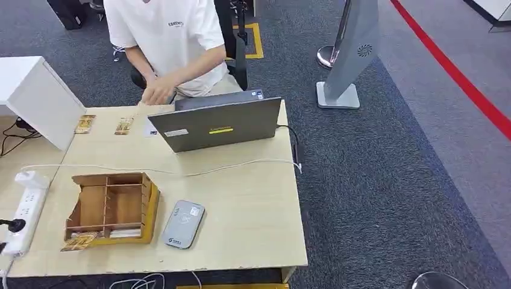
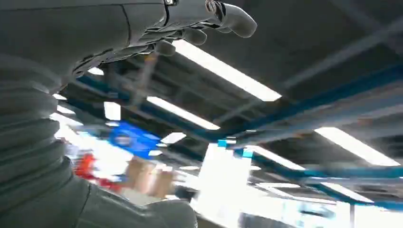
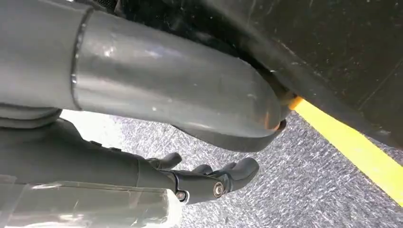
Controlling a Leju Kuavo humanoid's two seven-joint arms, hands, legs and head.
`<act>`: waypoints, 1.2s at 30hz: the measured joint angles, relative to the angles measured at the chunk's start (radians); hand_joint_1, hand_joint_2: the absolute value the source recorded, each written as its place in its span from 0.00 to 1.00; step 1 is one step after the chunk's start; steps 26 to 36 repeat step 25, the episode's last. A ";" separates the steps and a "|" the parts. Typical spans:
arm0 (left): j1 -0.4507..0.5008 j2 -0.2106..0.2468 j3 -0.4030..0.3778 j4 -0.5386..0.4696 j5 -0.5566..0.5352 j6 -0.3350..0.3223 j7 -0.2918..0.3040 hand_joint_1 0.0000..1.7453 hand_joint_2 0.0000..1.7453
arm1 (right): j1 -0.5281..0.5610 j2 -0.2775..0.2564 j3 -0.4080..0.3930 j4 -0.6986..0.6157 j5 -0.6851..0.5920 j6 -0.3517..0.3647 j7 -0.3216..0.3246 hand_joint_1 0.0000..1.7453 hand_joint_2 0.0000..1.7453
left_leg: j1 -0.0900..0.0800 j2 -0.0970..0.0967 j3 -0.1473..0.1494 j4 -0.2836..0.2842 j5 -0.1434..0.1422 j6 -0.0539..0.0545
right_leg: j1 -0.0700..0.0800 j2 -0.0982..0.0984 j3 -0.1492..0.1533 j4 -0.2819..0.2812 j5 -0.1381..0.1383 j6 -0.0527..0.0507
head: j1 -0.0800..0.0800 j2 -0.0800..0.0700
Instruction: Pass the card to the sensor for recognition and then transmit it.
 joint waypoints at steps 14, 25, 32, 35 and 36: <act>-0.129 0.056 0.670 0.835 0.758 -0.299 0.247 0.00 1.00 | 0.006 -0.009 -0.019 0.004 0.005 -0.004 -0.021 0.00 0.00 | -0.004 -0.017 0.007 -0.001 0.000 0.000 | -0.003 -0.017 0.010 0.000 -0.005 0.001 | -0.004 0.000; -0.135 -0.331 0.255 1.176 -0.060 -0.464 0.768 0.00 1.00 | 0.009 -0.009 -0.013 0.006 0.042 -0.034 -0.030 0.00 0.00 | -0.007 -0.018 0.007 0.004 -0.004 0.012 | -0.006 -0.018 0.014 -0.006 -0.004 0.015 | 0.007 0.000; -0.135 -0.331 0.255 1.176 -0.060 -0.464 0.768 0.00 1.00 | 0.009 -0.009 -0.013 0.006 0.042 -0.034 -0.030 0.00 0.00 | -0.007 -0.018 0.007 0.004 -0.004 0.012 | -0.006 -0.018 0.014 -0.006 -0.004 0.015 | 0.007 0.000; -0.135 -0.331 0.255 1.176 -0.060 -0.464 0.768 0.00 1.00 | 0.009 -0.009 -0.013 0.006 0.042 -0.034 -0.030 0.00 0.00 | -0.007 -0.018 0.007 0.004 -0.004 0.012 | -0.006 -0.018 0.014 -0.006 -0.004 0.015 | 0.007 0.000; -0.135 -0.331 0.255 1.176 -0.060 -0.464 0.768 0.00 1.00 | 0.009 -0.009 -0.013 0.006 0.042 -0.034 -0.030 0.00 0.00 | -0.007 -0.018 0.007 0.004 -0.004 0.012 | -0.006 -0.018 0.014 -0.006 -0.004 0.015 | 0.007 0.000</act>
